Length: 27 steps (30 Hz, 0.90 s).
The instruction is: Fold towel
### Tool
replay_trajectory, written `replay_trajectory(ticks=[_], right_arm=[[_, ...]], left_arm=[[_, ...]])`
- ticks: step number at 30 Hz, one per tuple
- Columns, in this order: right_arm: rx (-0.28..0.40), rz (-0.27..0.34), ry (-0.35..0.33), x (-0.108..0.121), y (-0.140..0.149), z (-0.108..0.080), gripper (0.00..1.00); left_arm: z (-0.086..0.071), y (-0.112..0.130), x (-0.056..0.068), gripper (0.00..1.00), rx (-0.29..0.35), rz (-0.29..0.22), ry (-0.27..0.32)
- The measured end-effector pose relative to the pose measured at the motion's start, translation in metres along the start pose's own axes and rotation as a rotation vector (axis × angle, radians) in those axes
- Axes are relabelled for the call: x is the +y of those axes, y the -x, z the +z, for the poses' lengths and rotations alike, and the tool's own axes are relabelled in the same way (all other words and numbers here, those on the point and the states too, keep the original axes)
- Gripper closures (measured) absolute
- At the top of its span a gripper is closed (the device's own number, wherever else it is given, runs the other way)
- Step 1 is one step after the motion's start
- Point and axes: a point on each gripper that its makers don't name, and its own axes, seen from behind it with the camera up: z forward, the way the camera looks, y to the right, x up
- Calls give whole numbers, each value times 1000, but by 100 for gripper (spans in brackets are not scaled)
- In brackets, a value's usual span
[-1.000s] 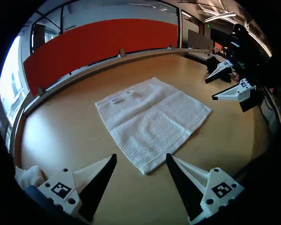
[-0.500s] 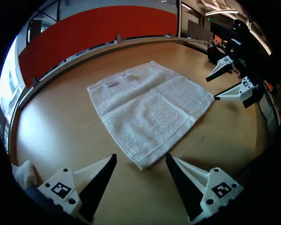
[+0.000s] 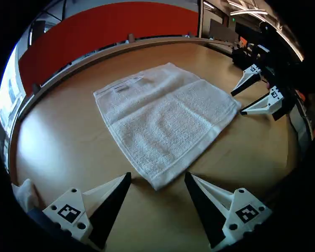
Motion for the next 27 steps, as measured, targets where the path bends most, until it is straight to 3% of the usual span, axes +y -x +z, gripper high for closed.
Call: replay_trajectory(ticks=[6,14,18,22,27], right_arm=[[5,-4,-16,-3,1,2,22],[8,0,-27,-4,2,2,33],[10,5,-25,-4,3,3,45],[14,17,-16,-2,3,3,64],[22,24,-8,-1,1,3,78]], left_arm=[[0,0,1,8,-2,5,4],[-1,1,2,20,-35,1,2],[-1,1,4,25,-44,0,2],[-1,2,7,36,-51,3,4],[-1,1,11,65,-62,7,4]])
